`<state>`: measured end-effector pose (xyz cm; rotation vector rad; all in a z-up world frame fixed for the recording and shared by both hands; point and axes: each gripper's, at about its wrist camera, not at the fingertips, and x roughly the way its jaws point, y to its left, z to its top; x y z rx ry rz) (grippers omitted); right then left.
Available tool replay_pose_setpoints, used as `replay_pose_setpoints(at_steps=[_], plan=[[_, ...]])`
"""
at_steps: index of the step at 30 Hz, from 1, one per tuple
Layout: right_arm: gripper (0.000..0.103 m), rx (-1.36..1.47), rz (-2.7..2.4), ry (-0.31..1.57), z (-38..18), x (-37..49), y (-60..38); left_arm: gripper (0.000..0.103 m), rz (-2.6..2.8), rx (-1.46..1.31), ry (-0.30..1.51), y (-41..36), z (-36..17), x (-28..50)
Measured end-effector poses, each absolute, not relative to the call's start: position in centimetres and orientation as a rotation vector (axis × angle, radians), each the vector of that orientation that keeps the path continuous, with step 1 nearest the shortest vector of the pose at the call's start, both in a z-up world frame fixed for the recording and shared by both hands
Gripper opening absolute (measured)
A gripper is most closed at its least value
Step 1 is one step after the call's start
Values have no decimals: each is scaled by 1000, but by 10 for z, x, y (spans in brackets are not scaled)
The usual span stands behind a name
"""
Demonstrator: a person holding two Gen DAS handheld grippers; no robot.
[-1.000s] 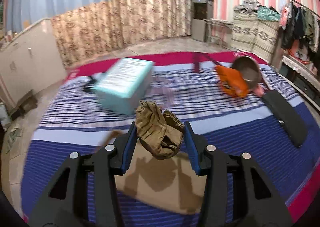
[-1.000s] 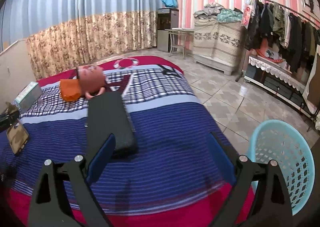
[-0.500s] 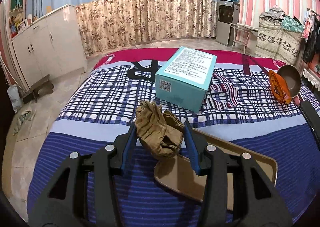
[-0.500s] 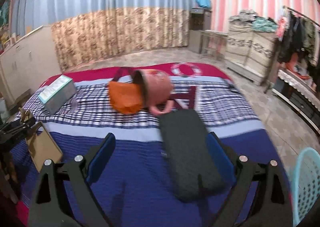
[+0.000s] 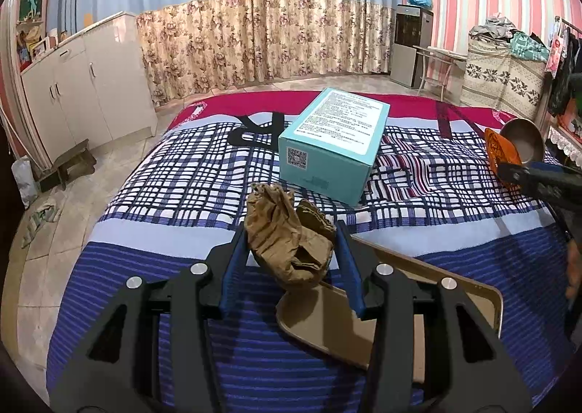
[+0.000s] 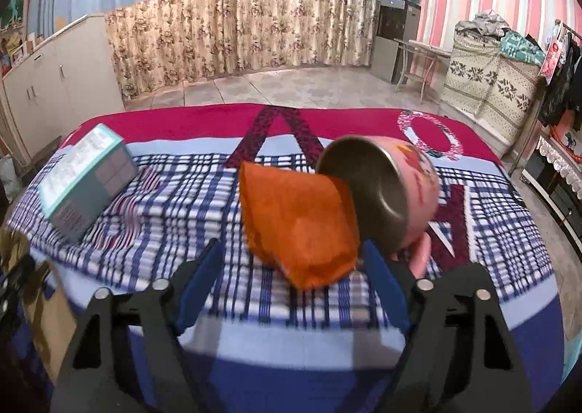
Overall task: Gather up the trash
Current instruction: 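Grasp the orange plastic bag with the right tool while the left tool holds the cloth bag, then carry the cloth bag and orange bag over the basket with both tools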
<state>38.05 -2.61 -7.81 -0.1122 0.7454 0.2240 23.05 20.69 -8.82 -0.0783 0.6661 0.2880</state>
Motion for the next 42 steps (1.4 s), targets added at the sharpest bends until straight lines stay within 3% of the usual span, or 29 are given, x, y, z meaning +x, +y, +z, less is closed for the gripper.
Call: replay_pose_setpoints(at_steps=[6, 9, 21, 30, 42], plan=[[18, -159, 256, 754, -79, 386, -20, 46, 288, -87, 671, 209, -90, 233], [7, -167, 277, 711, -67, 365, -26, 45, 285, -97, 678, 211, -90, 234], [6, -38, 233, 618, -20, 253, -161, 45, 220, -50, 627, 174, -70, 221], [6, 7, 20, 549, -1, 186, -285, 46, 40, 1, 540, 55, -25, 217], [6, 95, -215, 523, -5, 141, -429, 46, -225, 61, 530, -125, -9, 222]])
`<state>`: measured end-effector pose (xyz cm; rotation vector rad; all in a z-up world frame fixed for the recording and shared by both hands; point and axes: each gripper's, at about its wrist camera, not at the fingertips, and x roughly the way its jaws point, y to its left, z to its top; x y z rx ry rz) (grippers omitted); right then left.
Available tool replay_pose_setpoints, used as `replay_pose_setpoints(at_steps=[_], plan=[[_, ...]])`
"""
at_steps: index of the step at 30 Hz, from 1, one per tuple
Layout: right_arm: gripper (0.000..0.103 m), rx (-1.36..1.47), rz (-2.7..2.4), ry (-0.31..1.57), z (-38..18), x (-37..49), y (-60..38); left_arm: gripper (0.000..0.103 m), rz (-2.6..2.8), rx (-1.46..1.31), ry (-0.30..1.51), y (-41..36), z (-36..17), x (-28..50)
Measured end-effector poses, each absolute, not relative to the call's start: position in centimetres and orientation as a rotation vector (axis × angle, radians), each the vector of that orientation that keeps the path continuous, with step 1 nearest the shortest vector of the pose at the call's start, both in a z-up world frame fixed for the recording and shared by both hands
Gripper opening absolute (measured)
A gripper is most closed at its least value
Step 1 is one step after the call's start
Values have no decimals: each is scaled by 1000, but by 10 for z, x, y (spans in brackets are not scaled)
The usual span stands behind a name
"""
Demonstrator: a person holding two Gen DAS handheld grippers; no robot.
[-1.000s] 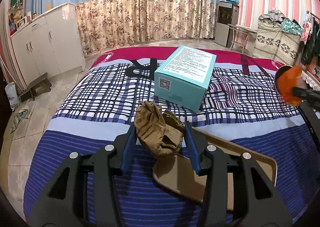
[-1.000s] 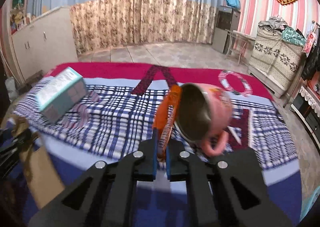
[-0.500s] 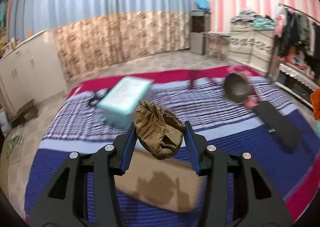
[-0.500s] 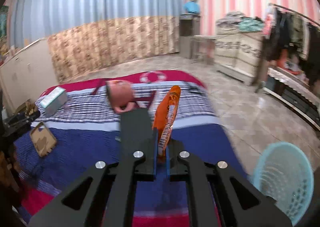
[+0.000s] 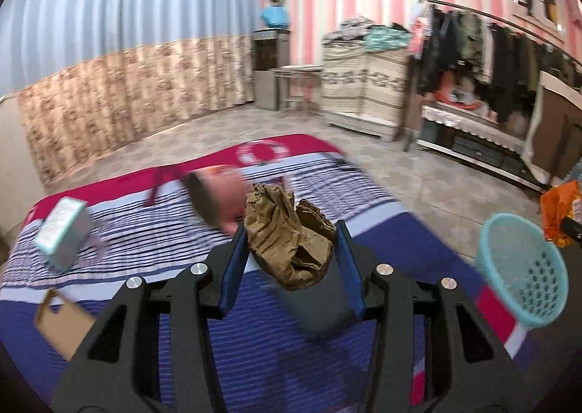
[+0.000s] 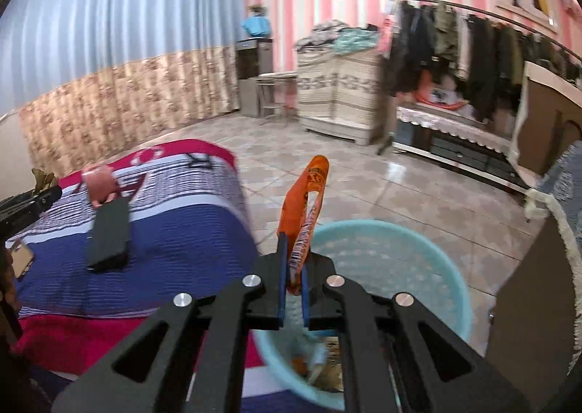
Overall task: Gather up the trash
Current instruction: 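Carry the cloth bag and orange bag over the basket with both tools, then open the left tool to drop the cloth bag while the right tool drops the orange bag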
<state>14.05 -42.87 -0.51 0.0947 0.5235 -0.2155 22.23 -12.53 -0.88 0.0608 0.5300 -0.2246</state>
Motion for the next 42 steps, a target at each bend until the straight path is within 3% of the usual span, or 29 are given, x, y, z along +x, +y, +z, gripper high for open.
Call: replay_pose_setpoints(at_steps=[11, 26, 30, 32, 35, 42], plan=[[6, 64, -280, 568, -15, 129, -486, 46, -405, 145, 529, -245, -9, 207], [6, 221, -353, 586, -48, 131, -532, 48, -598, 244, 601, -362, -48, 209], [6, 225, -355, 589, -49, 132, -536, 57, -626, 265, 618, -382, -56, 214], [6, 236, -359, 589, -53, 131, -539, 76, -603, 279, 609, -385, -57, 215], [6, 248, -363, 589, -57, 131, -541, 87, -577, 270, 585, -377, -53, 216], [6, 239, -373, 583, -60, 135, -540, 97, -490, 211, 534, -332, -33, 220]])
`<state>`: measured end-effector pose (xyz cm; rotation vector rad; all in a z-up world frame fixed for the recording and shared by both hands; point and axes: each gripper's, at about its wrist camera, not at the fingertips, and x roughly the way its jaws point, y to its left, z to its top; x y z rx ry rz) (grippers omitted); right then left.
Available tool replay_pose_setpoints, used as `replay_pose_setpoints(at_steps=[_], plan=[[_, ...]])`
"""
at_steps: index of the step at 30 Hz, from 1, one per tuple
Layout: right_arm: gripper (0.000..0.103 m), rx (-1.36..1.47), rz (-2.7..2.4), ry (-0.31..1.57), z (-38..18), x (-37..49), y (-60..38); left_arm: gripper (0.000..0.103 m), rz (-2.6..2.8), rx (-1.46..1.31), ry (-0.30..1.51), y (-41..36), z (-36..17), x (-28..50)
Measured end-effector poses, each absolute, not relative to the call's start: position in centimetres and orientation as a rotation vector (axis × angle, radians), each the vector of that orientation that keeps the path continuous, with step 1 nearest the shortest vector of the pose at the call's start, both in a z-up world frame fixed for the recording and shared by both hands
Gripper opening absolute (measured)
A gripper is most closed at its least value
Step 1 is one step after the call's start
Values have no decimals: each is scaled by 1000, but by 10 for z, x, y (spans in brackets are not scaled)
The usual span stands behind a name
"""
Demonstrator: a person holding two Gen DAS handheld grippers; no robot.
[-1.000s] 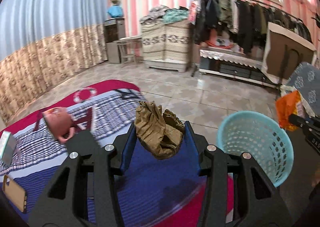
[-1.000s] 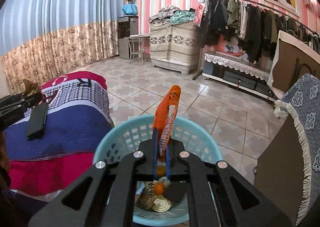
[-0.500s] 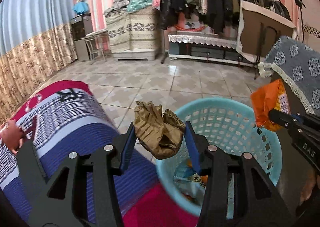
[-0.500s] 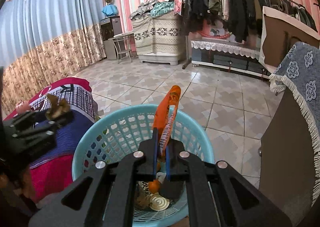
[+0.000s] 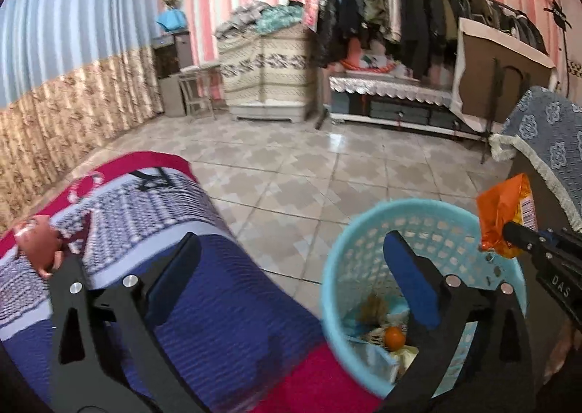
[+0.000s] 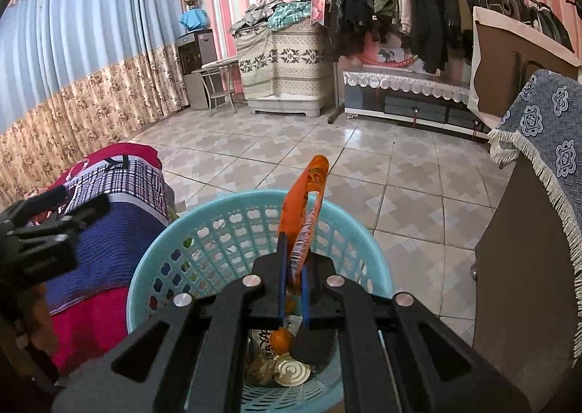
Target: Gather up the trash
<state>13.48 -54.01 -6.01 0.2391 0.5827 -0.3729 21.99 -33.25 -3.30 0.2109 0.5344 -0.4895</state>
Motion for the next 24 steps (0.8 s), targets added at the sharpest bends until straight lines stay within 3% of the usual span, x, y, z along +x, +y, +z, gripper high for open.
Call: replay_pose_setpoints(at_steps=[6, 8, 9, 10, 12, 16, 19, 24], plan=[[9, 222, -392, 584, -65, 147, -529, 97, -451, 213, 514, -299, -22, 212], [29, 221, -396, 589, -66, 150, -528, 97, -449, 213, 511, -289, -20, 208], [48, 222, -394, 589, -66, 152, -527, 97, -444, 214, 509, -281, -18, 204], [56, 222, -394, 585, -65, 153, -524, 97, -439, 217, 509, -276, -18, 201], [58, 219, -394, 588, -65, 153, -522, 97, -424, 225, 513, -263, -15, 194], [84, 218, -416, 571, -58, 149, -519, 97, -369, 222, 514, -229, -10, 177], [97, 213, -437, 540, -48, 141, -512, 98, -323, 222, 498, -200, -5, 159], [98, 167, -406, 512, -27, 124, -482, 98, -292, 181, 521, -159, 2, 135]])
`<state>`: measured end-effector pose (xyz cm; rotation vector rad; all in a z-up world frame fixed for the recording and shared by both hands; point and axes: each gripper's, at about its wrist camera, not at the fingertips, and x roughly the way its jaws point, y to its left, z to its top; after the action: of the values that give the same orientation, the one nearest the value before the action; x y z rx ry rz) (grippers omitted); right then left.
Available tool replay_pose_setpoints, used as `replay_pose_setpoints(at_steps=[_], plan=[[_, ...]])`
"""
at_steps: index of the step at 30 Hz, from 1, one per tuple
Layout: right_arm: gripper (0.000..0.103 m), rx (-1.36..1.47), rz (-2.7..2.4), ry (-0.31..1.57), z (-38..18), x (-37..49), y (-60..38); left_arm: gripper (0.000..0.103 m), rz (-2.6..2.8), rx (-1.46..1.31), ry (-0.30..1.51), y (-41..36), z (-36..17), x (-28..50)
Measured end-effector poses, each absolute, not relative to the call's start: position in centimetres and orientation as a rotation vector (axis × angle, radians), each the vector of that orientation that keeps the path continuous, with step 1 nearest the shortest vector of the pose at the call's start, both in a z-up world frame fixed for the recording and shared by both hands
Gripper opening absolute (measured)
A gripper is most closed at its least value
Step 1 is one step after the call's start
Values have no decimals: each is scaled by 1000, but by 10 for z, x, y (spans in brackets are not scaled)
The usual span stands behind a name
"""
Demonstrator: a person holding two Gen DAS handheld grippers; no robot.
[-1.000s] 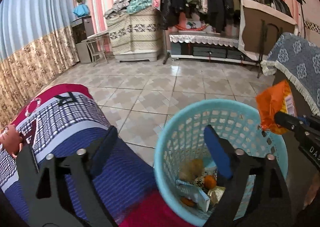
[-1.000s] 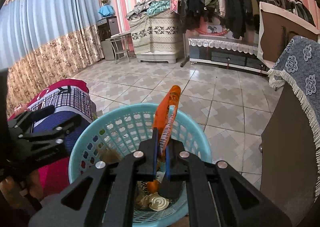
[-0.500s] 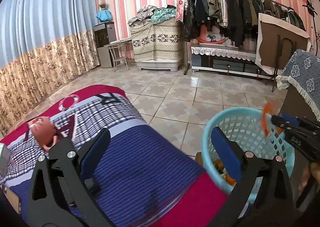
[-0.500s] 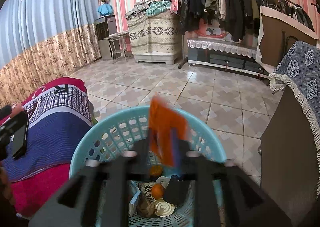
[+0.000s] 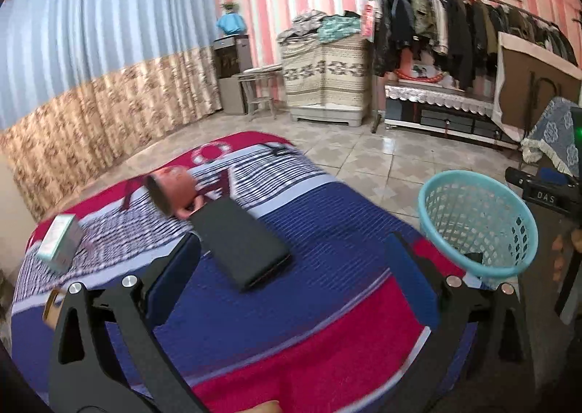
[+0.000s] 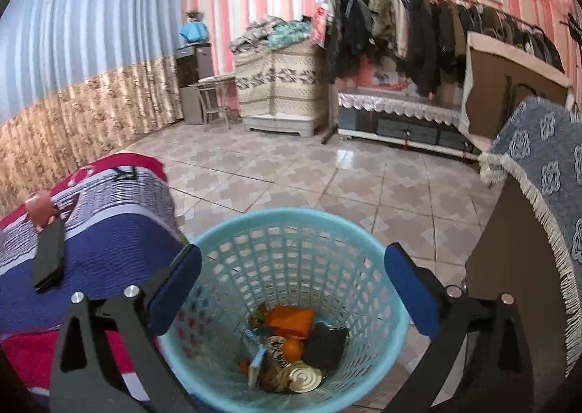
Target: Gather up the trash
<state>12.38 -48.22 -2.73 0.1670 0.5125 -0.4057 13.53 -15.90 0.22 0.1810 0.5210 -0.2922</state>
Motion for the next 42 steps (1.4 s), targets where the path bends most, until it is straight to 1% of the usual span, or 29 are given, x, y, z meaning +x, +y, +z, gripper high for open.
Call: replay_pose_setpoints(at_steps=[5, 9, 13, 21, 28, 34, 42], plan=[[98, 191, -319, 484, -12, 108, -440, 98, -237, 128, 495, -118, 11, 109], [98, 178, -248, 490, -11, 91, -403, 98, -167, 141, 465, -97, 14, 89], [98, 139, -231, 491, -9, 71, -370, 98, -151, 141, 444, -88, 13, 70], [99, 183, -225, 507, -16, 29, -339, 98, -118, 90, 389, -70, 13, 31], [99, 90, -216, 482, -18, 14, -309, 98, -118, 41, 392, -59, 7, 24], [99, 100, -219, 424, -14, 6, -307, 98, -129, 19, 362, -53, 5, 18], [99, 96, -214, 411, -12, 6, -304, 98, -173, 15, 395, -57, -9, 25]])
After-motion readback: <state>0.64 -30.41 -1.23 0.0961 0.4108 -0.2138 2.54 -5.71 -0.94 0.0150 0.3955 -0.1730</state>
